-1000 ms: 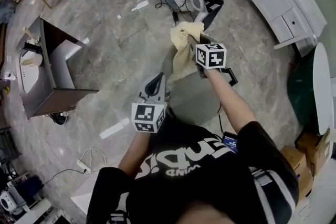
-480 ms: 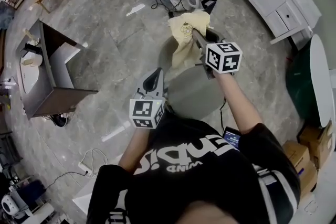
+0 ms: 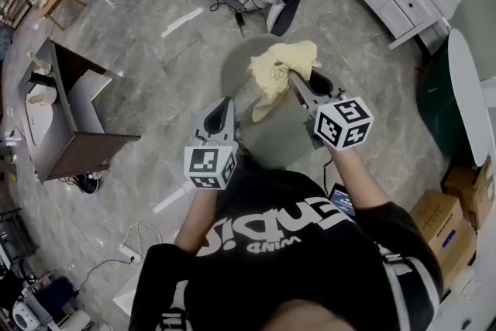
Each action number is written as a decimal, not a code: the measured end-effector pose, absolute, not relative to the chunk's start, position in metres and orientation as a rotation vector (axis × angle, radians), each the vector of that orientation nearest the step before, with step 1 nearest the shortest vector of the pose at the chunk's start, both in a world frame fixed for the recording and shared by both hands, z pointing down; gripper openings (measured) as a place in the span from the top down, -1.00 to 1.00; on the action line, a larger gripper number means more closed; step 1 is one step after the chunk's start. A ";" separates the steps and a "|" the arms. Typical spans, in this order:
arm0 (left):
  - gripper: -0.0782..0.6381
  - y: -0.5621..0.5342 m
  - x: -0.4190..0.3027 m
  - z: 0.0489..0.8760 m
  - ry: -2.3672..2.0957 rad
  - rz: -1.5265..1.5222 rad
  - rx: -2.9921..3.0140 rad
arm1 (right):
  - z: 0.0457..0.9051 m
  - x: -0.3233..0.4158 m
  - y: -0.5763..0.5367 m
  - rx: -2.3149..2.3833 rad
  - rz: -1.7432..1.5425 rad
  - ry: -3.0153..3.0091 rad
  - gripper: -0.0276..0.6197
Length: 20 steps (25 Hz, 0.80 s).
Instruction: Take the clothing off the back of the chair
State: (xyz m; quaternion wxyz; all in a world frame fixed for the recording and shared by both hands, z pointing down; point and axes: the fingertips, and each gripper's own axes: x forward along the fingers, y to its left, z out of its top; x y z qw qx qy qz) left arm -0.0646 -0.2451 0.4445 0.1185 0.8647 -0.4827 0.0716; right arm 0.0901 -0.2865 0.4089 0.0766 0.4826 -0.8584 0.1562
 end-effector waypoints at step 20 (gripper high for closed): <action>0.74 -0.140 -0.053 0.434 -1.415 0.251 2.527 | 0.433 0.096 -0.164 1.415 0.493 -2.615 0.56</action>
